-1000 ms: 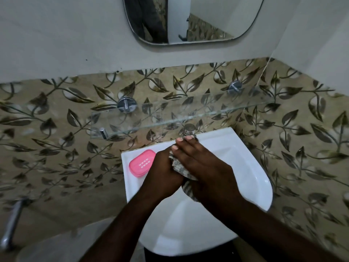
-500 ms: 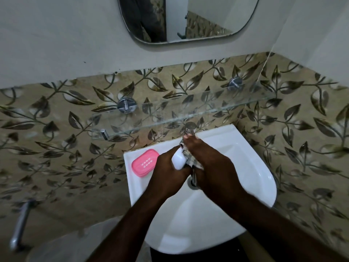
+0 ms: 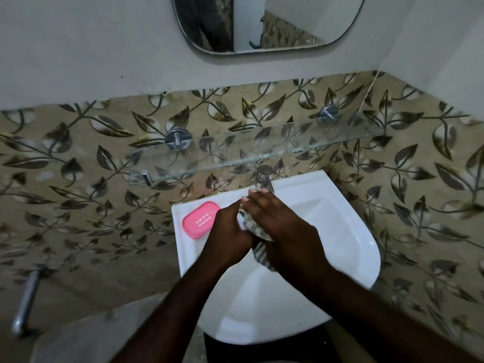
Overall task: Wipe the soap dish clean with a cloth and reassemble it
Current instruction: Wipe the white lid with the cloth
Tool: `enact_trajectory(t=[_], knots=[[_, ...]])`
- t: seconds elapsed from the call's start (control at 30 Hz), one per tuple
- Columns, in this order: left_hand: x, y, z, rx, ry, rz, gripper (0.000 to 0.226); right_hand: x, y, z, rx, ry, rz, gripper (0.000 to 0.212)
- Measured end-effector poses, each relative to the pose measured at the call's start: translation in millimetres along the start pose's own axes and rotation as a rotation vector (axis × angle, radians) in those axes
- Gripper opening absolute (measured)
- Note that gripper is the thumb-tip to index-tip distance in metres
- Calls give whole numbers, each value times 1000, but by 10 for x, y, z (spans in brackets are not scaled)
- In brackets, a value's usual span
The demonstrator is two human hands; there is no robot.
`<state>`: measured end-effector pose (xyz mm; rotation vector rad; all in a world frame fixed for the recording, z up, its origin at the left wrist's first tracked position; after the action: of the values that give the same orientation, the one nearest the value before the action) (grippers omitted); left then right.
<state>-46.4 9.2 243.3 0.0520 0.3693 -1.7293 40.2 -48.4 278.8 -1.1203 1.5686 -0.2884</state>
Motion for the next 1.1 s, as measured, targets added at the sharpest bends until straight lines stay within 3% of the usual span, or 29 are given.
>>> enact_trajectory(t=[0.1, 0.23, 0.3, 0.37, 0.47, 0.6, 0.73, 0.87, 0.97, 1.03, 1.1], knots=[[31, 21, 12, -11, 7, -22, 21, -34, -80, 179, -85, 167, 115, 60], [27, 1, -18, 5, -34, -7, 24, -14, 22, -174, 123, -60, -17, 71], [43, -24, -24, -6, -37, -4, 21, -7, 31, -108, 74, -70, 5, 68], [88, -38, -10, -7, -28, -4, 18, 11, 51, 126, -82, 106, 40, 62], [135, -85, -29, 41, -82, 42, 45, 39, 104, 474, -515, 525, -69, 51], [115, -179, -7, 349, -209, 84, 46, 131, 45, 590, -820, 667, -189, 49], [100, -113, 104, 731, -264, -53, 67, 237, 68, 574, -1053, 821, -346, 63], [117, -94, 160, 685, -223, -76, 42, 146, 55, 484, -969, 753, -383, 47], [95, -189, 169, 622, -208, -189, 58, -38, -62, 605, -715, 595, -359, 44], [62, -245, 170, 363, -193, -270, 69, -159, -152, 684, -495, 418, -377, 44], [43, -201, 216, 102, -161, -330, 72, -236, -203, 705, -431, 345, -408, 48]])
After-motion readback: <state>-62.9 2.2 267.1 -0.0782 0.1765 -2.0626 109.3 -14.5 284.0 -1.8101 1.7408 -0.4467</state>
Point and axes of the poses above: each hand's wrist, its own x-axis away from the middle knuckle, its own y-axis out of the palm, z = x × y, the point moved 7 cm from there along -x, towards the middle knuckle, and after that the axes turned 10 degrees about z, right-handed, at the moved point
